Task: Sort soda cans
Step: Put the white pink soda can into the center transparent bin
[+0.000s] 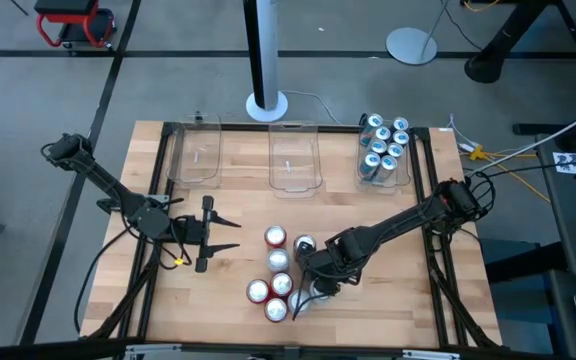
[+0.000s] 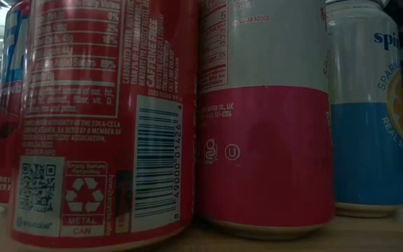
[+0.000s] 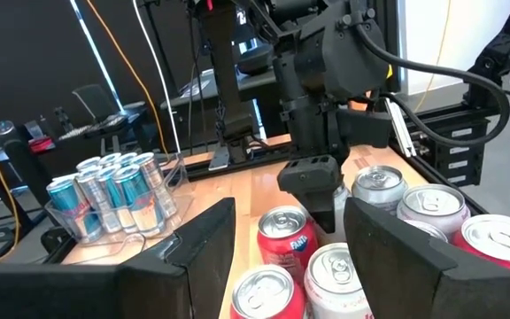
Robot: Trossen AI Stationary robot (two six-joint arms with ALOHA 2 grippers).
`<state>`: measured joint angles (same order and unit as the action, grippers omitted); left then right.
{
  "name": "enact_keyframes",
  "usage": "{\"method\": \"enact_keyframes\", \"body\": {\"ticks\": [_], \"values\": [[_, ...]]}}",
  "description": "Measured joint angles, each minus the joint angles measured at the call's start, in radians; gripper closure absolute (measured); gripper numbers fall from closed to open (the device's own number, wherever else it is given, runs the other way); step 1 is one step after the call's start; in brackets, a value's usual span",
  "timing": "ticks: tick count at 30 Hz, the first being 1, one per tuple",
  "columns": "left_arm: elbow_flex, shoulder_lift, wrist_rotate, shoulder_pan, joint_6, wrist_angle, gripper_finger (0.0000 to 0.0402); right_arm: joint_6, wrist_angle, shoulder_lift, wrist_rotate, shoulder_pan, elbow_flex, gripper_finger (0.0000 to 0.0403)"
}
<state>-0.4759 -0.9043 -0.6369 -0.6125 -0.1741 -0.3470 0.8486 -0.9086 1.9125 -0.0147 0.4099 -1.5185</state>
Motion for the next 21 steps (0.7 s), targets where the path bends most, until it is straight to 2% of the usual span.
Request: {"method": "enact_keyframes", "body": {"ticks": [4,9,21], "values": [[0.0,0.0,0.0,0.0,-0.001,0.0,0.02,-0.005,-0.006,0.0,0.001,0.002,-0.001,0.0104],[0.0,0.0,0.0,0.0,0.001,-0.001,0.02,-0.027,-0.037,-0.011,0.005,0.002,-0.001,0.0104],[0.0,0.0,0.0,0.0,0.002,0.0,0.02,-0.127,-0.289,-0.025,-0.033,0.018,-0.105,0.0104]]}}
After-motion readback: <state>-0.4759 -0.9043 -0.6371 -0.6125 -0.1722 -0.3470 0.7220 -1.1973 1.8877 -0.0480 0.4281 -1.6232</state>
